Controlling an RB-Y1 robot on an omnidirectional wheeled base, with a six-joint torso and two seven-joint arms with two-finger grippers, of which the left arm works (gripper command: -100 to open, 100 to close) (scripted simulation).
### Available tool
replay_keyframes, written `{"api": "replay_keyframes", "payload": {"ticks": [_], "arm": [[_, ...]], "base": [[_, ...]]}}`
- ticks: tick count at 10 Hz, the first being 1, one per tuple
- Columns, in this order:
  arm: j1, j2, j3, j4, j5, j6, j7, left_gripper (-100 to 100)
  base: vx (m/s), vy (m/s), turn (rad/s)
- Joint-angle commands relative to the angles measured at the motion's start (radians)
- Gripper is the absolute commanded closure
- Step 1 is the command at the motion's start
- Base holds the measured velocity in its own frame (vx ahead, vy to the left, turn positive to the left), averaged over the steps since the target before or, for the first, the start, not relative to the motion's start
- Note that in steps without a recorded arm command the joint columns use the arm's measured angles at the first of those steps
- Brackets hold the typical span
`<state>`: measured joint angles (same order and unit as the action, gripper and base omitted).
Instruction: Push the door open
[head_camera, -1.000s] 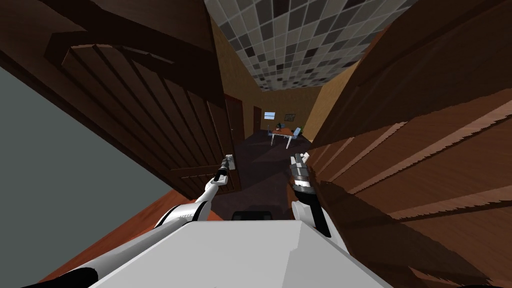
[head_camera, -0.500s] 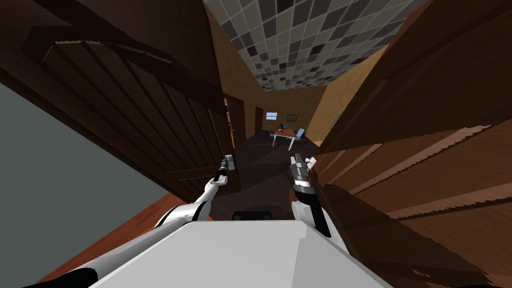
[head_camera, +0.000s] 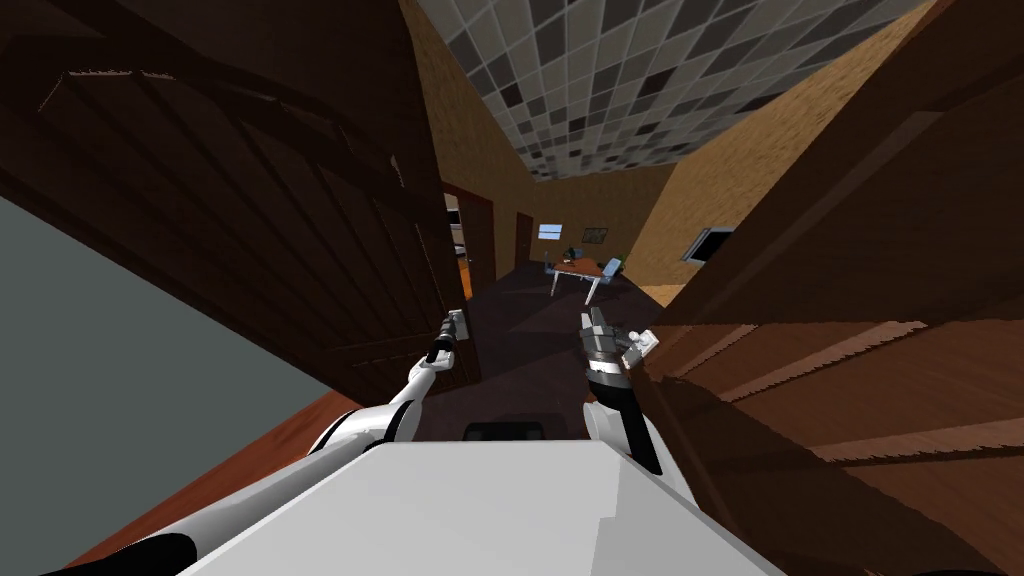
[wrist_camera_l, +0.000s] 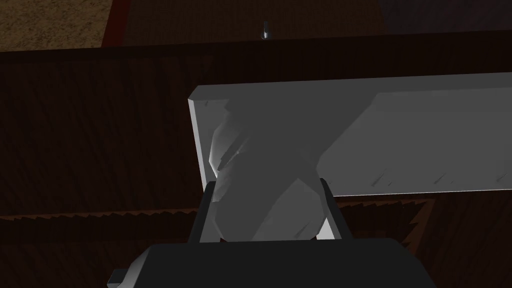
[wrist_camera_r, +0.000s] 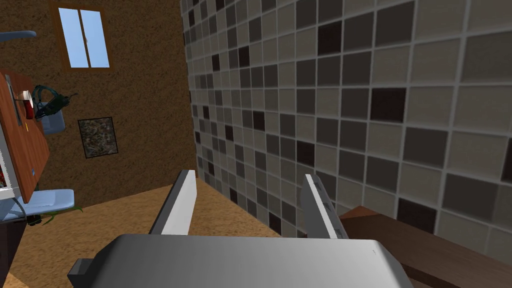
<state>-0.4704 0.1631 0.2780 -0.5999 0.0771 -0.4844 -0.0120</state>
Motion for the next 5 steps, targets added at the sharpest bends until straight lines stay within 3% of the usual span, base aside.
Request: {"api": "replay_keyframes", "payload": {"ticks": [1,5], "arm": [[0.008,0.005,0.011,-0.019,-0.001,0.005,-0.002,100],[0.008,0.01,0.03,-0.016,-0.006,0.004,-0.001,100]], "base": [[0.188,-0.055,0.135],[0.191,-0.074,0.138]]}}
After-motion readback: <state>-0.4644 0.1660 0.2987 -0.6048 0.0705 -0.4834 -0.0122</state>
